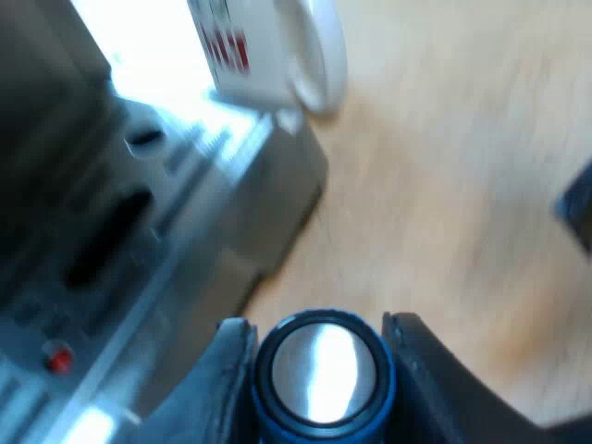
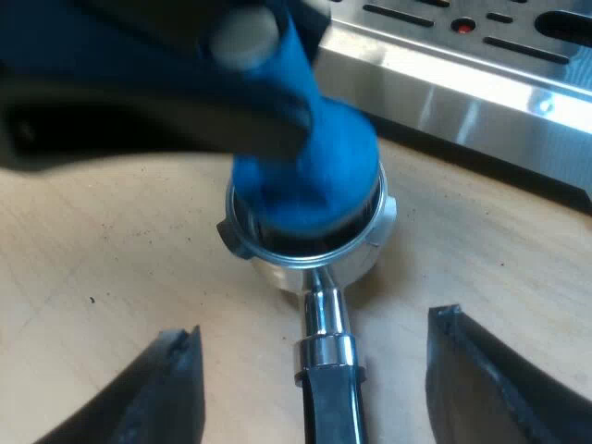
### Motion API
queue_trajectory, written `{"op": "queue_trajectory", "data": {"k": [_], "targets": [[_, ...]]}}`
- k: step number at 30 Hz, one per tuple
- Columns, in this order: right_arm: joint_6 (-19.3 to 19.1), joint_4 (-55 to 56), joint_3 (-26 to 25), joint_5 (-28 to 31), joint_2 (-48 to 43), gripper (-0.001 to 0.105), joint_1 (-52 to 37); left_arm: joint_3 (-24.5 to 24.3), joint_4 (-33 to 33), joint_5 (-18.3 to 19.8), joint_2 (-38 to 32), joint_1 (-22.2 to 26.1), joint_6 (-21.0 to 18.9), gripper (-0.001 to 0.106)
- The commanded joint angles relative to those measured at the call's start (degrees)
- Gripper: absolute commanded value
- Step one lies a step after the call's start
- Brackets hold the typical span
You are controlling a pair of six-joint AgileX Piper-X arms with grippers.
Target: Grind coffee beans and then tamp
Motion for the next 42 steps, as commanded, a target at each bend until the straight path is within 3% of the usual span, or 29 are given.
{"op": "queue_trajectory", "data": {"k": [1, 9, 18, 28, 33, 36, 42], "targets": [[-0.13, -0.49, -0.18, -0.36, -0.4, 0.055, -0.32, -0.65, -0.57, -0.54, -3.63, 0.04, -0.12, 0.022], [-0.13, -0.49, -0.18, -0.36, -0.4, 0.055, -0.32, -0.65, -0.57, -1.05, -11.61, 0.04, -0.12, 0.022], [-0.13, -0.49, -0.18, -0.36, -0.4, 0.055, -0.32, -0.65, 0.97, -8.38, -17.1, 0.04, -0.12, 0.022], [-0.13, -0.49, -0.18, -0.36, -0.4, 0.055, -0.32, -0.65, 12.48, -17.95, -19.88, 0.66, -0.12, 0.022], [-0.13, -0.49, -0.18, -0.36, -0.4, 0.055, -0.32, -0.65, 16.47, -17.93, -19.88, 5.81, -0.54, 0.022], [-0.13, -0.49, -0.18, -0.36, -0.4, 0.055, -0.32, -0.65, 16.88, -15.86, -19.88, 10.33, -1.39, 0.022], [-0.13, -0.49, -0.18, -0.36, -0.4, 0.055, -0.32, -0.36, 20.84, -3.88, -19.88, 17.61, -2.27, 0.022]]}}
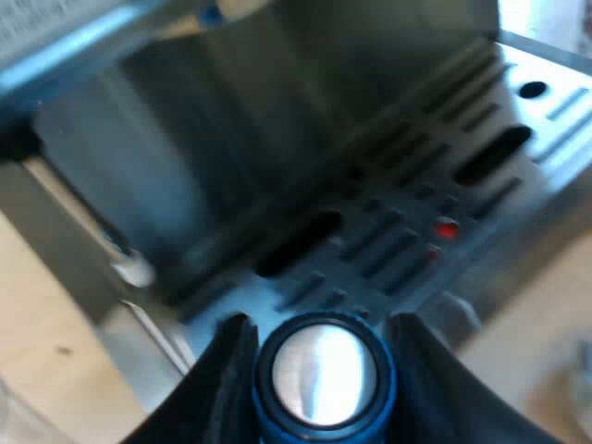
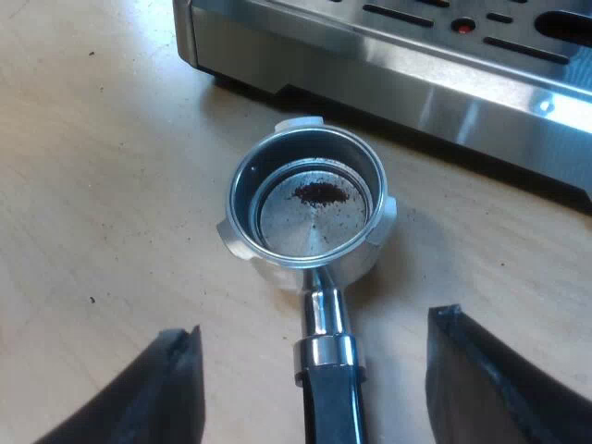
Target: Grind coffee beans and then tamp
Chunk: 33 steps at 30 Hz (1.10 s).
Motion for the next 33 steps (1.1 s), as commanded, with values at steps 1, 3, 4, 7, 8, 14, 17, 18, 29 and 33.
{"op": "queue_trajectory", "data": {"k": [1, 3, 4, 7, 8, 14, 17, 18, 29, 33], "targets": [[-0.13, -0.49, -0.18, -0.36, -0.4, 0.055, -0.32, 0.15, 2.8, 4.84, -0.52, 2.21, -0.98, 0.022], [-0.13, -0.49, -0.18, -0.36, -0.4, 0.055, -0.32, 1.14, 3.28, 4.84, -0.52, 2.54, -0.98, 0.022], [-0.13, -0.49, -0.18, -0.36, -0.4, 0.055, -0.32, 2.26, 3.27, 4.72, -0.52, 2.53, -0.98, 0.022], [-0.13, -0.49, -0.18, -0.36, -0.4, 0.055, -0.32, 5.54, 3.17, 4.96, -0.66, 2.53, -0.87, 0.022], [-0.13, -0.49, -0.18, -0.36, -0.4, 0.055, -0.32, 6.7, 2.95, 4.94, -0.65, 2.53, -0.87, 0.022], [-0.13, -0.49, -0.18, -0.36, -0.4, 0.055, -0.32, 13.48, -5.07, 4.94, -0.77, 2.53, -0.87, 0.022], [-0.13, -0.49, -0.18, -0.36, -0.4, 0.055, -0.32, 14.9, -6.59, 4.94, -0.77, 2.53, -0.87, 0.022], [-0.13, -0.49, -0.18, -0.36, -0.4, 0.055, -0.32, 15.1, -6.68, 4.94, -0.77, 2.53, -0.87, 0.022], [-0.13, -0.49, -0.18, -0.36, -0.4, 0.055, -0.32, 16.49, -8.07, 7.11, 4.65, 2.53, -0.99, 0.022], [-0.13, -0.49, -0.18, -0.36, -0.4, 0.055, -0.32, 16.49, -9.25, 7.77, 5.0, 2.53, -2.11, 0.022]]}}
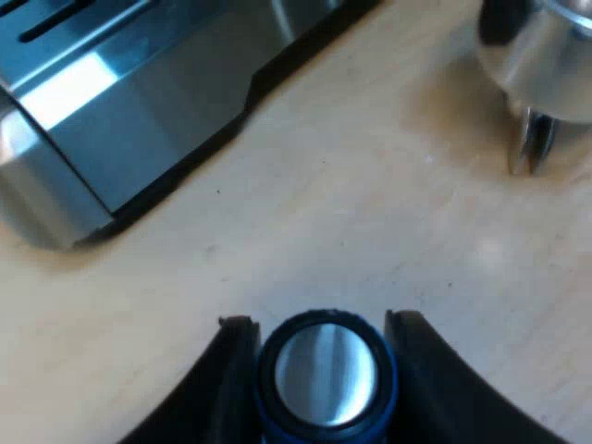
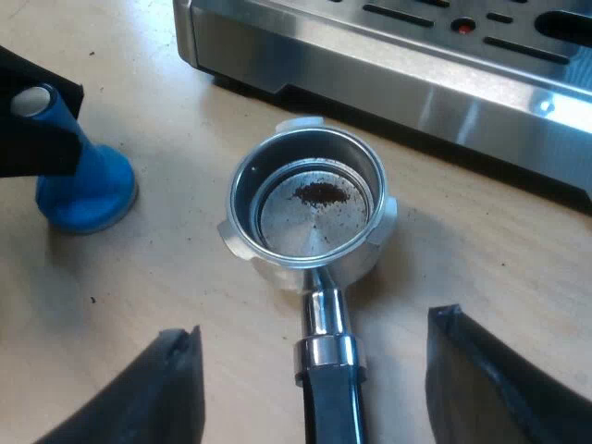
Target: Grind coffee beans and then tamp
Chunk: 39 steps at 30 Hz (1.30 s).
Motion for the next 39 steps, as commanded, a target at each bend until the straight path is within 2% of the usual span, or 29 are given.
{"op": "queue_trajectory", "data": {"k": [1, 3, 4, 6, 8, 11, 18, 24, 27, 31, 33, 35, 39], "targets": [[-0.13, -0.49, -0.18, -0.36, -0.4, 0.055, -0.32, 0.0, -0.48, 0.54, 0.05, 0.03, -0.83, 0.022], [-0.13, -0.49, -0.18, -0.36, -0.4, 0.055, -0.32, 0.0, -0.48, 0.83, 0.05, 0.03, -0.83, 0.024], [-0.13, -0.49, -0.18, -0.36, -0.4, 0.055, -0.32, 0.0, -0.48, 0.82, 0.05, 0.03, -0.83, 0.028], [-0.13, -0.49, -0.18, -0.36, -0.4, 0.055, -0.32, 0.0, -0.48, 0.82, 0.05, 0.03, -1.01, 0.039], [-0.13, -0.49, -0.18, -0.36, -0.4, 0.055, -0.32, 0.0, -0.48, 0.82, 0.05, 0.03, -0.99, 0.055], [-0.13, -0.49, -0.18, -0.36, -0.4, 0.055, -0.32, 0.0, -0.48, 0.82, 0.05, 0.03, -0.99, 0.068], [-0.13, -0.49, -0.18, -0.36, -0.4, 0.055, -0.32, 0.0, -0.48, 0.82, -0.74, 0.03, -0.99, 0.07], [-0.13, -0.49, -0.18, -0.36, -0.4, 0.055, -0.32, -1.37, -0.36, 0.82, -4.79, 0.03, -0.99, 0.07], [-0.13, -0.37, -0.18, -0.36, -0.4, 0.055, -0.32, -3.04, 1.81, 0.82, -7.98, 0.03, -0.99, 0.07], [-0.13, -0.37, -0.18, -0.89, -0.4, 0.055, -0.32, -6.69, 8.15, 0.82, -11.85, 0.03, -0.99, 0.07], [-0.13, 0.56, -0.57, -3.45, -0.4, 0.055, -0.32, -8.71, 11.81, 0.82, -13.41, 0.03, -0.99, 0.07], [0.51, 2.78, -1.82, -5.86, -0.4, 0.055, -0.32, -11.59, 18.08, 0.82, -15.2, 0.03, -0.99, 0.07], [2.61, 9.41, -5.41, -7.05, -0.4, 0.055, -0.32, -15.37, 25.38, 0.82, -17.11, 0.03, -0.99, 0.07]]}}
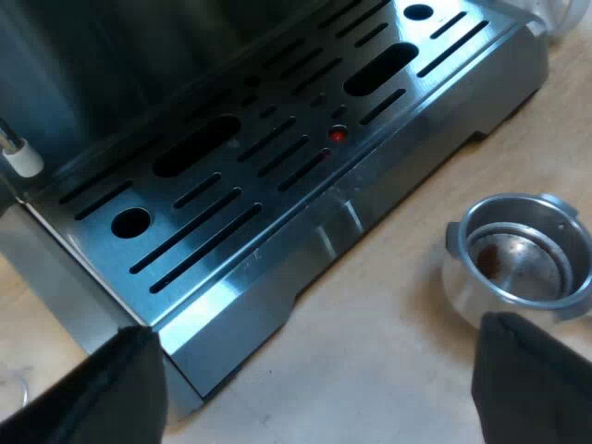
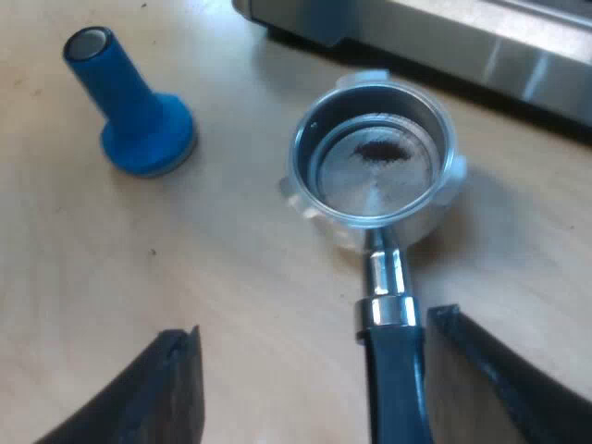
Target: Grind coffee beans and then tamp
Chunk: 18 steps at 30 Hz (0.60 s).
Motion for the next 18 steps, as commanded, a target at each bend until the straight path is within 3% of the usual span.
{"op": "queue_trajectory", "data": {"k": [1, 12, 18], "targets": [[0.72, 6.2, -4.27, -1.01, -0.4, 0.055, -0.32, -3.26, 5.95, 0.39, -1.65, 0.03, -0.61, 0.07], [0.11, 17.97, -17.42, -1.01, -0.4, 0.055, -0.32, -12.12, 15.3, 0.39, -6.73, 0.03, -1.29, 0.07], [-0.32, 23.87, -23.11, -1.01, -0.4, 0.055, -4.78, -16.68, 15.42, 0.39, -6.69, 0.03, -6.81, 0.07]]}}
